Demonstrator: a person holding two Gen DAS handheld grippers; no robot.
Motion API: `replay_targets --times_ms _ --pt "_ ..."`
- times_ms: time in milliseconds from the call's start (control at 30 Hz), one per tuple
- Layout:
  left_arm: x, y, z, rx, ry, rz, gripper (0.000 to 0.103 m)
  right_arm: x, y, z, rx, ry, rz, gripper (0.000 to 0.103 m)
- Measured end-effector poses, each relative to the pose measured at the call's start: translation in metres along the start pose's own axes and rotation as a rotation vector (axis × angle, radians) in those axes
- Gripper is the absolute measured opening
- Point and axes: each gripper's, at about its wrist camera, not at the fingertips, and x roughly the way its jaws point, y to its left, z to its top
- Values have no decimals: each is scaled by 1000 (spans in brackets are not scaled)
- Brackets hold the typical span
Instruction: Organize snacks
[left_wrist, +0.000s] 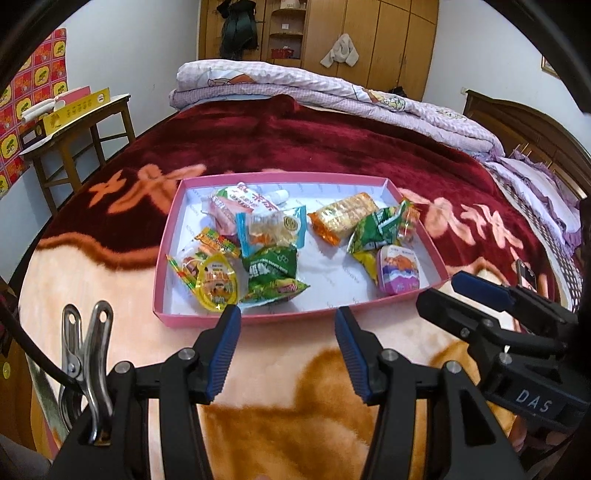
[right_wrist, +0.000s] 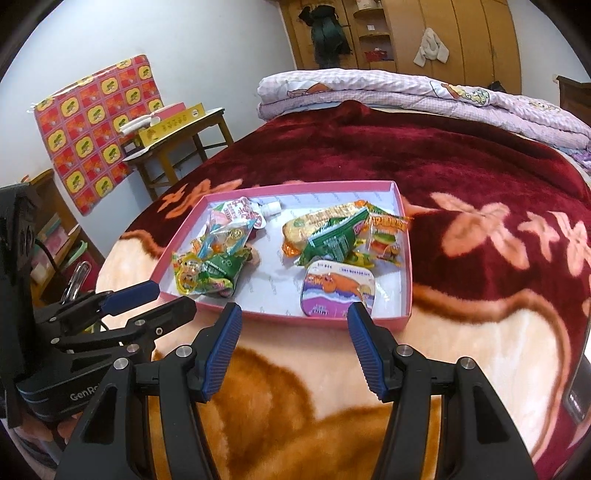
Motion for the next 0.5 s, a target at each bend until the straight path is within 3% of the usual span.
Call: replay_targets --times_ms 500 --pt "4 -5 -5 9 8 10 56 4 -1 -6 19 21 -5 61"
